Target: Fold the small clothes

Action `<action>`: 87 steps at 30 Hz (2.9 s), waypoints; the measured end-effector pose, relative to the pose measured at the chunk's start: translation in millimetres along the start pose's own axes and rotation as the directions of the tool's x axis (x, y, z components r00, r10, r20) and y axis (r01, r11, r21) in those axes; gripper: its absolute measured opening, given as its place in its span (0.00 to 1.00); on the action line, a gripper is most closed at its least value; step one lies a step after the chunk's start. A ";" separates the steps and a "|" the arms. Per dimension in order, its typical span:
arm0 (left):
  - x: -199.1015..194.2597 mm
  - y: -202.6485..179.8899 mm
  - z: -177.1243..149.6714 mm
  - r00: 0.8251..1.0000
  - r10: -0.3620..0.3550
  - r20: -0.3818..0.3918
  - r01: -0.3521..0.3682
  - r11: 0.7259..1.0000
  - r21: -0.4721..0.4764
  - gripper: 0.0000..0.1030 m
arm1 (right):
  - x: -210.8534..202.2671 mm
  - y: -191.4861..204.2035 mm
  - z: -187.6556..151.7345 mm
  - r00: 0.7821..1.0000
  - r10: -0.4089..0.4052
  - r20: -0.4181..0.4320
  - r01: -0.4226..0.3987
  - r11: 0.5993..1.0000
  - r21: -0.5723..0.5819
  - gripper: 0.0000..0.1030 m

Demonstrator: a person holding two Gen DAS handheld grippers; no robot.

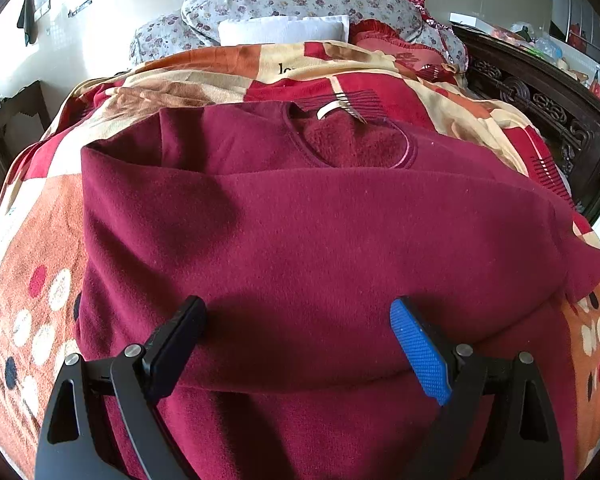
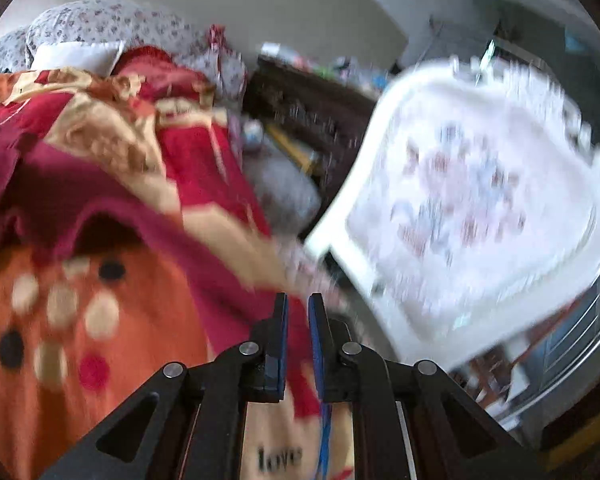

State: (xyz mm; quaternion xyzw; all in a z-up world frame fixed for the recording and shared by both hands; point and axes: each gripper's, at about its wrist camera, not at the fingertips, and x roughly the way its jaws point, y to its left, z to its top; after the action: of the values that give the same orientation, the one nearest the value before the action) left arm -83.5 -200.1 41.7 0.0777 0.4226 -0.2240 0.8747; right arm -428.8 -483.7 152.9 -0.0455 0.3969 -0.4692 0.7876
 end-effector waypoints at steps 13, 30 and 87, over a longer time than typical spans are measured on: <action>2.4 -2.2 -0.1 1.000 0.017 -0.006 -0.017 1.000 0.010 0.91 | 43.1 -60.0 -41.2 0.933 0.358 -0.038 -0.283 0.793 0.539 0.62; -23.4 16.6 10.4 0.999 -0.028 0.043 0.029 0.999 -0.019 0.92 | -11.2 -3.7 102.9 0.944 0.015 0.329 -0.014 1.000 -0.005 0.06; 5.7 39.3 43.7 0.997 -0.081 -0.004 0.080 0.994 -0.080 0.85 | -42.3 175.7 99.7 0.611 0.783 0.114 -0.782 0.620 -0.067 0.83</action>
State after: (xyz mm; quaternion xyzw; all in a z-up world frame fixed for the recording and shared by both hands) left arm -31.6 -181.3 62.7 0.0264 0.4373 -0.2417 0.8658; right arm -249.1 -383.2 167.3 0.0972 0.3267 -0.0725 0.9373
